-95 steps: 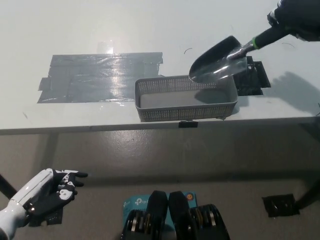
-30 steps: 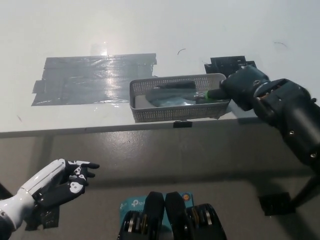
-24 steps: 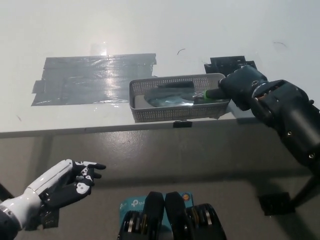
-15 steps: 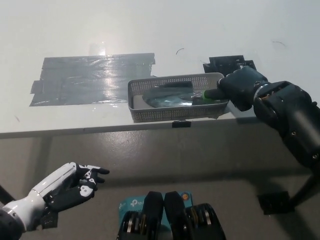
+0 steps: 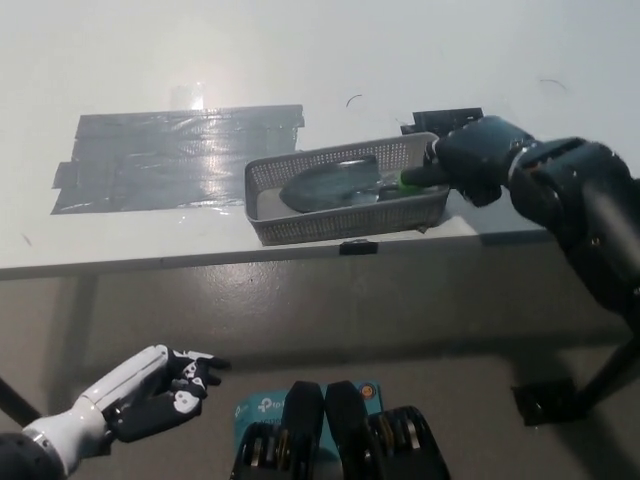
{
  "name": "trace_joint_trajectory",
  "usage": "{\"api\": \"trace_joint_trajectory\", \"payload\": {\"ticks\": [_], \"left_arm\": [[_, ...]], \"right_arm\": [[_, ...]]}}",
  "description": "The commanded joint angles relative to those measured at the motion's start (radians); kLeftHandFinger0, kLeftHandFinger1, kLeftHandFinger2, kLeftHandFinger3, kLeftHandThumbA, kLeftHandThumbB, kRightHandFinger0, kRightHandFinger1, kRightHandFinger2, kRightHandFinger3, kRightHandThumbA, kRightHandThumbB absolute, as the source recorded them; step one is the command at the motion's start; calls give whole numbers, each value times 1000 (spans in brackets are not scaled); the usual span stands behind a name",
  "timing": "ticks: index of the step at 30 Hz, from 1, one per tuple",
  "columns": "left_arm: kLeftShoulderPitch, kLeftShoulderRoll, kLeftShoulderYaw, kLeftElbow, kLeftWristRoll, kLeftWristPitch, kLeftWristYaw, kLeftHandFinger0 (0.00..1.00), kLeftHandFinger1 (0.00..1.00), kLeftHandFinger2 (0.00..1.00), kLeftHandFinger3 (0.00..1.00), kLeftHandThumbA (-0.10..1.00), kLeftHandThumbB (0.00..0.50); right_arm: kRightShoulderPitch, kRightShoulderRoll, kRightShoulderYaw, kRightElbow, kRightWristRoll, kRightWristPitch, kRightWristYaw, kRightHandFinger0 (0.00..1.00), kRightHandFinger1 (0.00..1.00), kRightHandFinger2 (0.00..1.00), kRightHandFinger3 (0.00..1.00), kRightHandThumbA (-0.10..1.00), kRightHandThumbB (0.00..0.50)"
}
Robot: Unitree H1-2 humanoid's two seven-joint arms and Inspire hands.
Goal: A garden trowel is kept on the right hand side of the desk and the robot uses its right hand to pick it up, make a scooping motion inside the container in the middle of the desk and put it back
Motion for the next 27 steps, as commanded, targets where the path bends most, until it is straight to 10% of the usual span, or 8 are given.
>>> {"api": "trace_joint_trajectory", "payload": {"ticks": [1, 7, 11, 15, 18, 25, 26, 27], "left_arm": [[19, 9, 0, 0, 9, 13, 11, 794, 794, 806, 1000, 544, 1], [54, 16, 4, -17, 19, 13, 11, 778, 797, 821, 1000, 516, 0], [64, 10, 8, -11, 17, 13, 15, 774, 785, 809, 1000, 512, 0], [72, 15, 8, -16, 29, 13, 12, 762, 776, 803, 1000, 530, 0], [75, 12, 2, -15, 34, 13, 10, 771, 792, 808, 1000, 544, 0], [90, 7, 2, -15, 41, 13, 9, 782, 798, 816, 1000, 586, 0], [101, 5, 5, -18, 30, 13, 24, 805, 809, 822, 1000, 572, 0], [103, 6, 5, -14, 29, 13, 21, 830, 823, 838, 1000, 586, 0]], "right_arm": [[-236, 43, -48, -56, 99, 6, 36, 249, 294, 475, 793, -100, 4], [-320, -14, -86, -17, 102, 30, 75, 7, 22, 122, 349, -100, 146], [-356, -63, -93, 0, 81, 42, 87, 307, 372, 544, 760, -100, 29], [-363, -95, -113, 6, 115, 25, 70, 0, 0, 93, 346, -100, 157], [-367, -110, -118, -36, 110, 59, 104, 195, 293, 407, 617, -100, 197], [-394, -102, -112, -7, 138, 55, 92, 0, 35, 139, 538, -100, 206], [-396, -99, -109, -4, 139, 60, 93, 434, 530, 616, 723, -100, 156], [-394, -95, -114, -2, 137, 87, 96, 196, 277, 405, 676, -100, 172]]}}
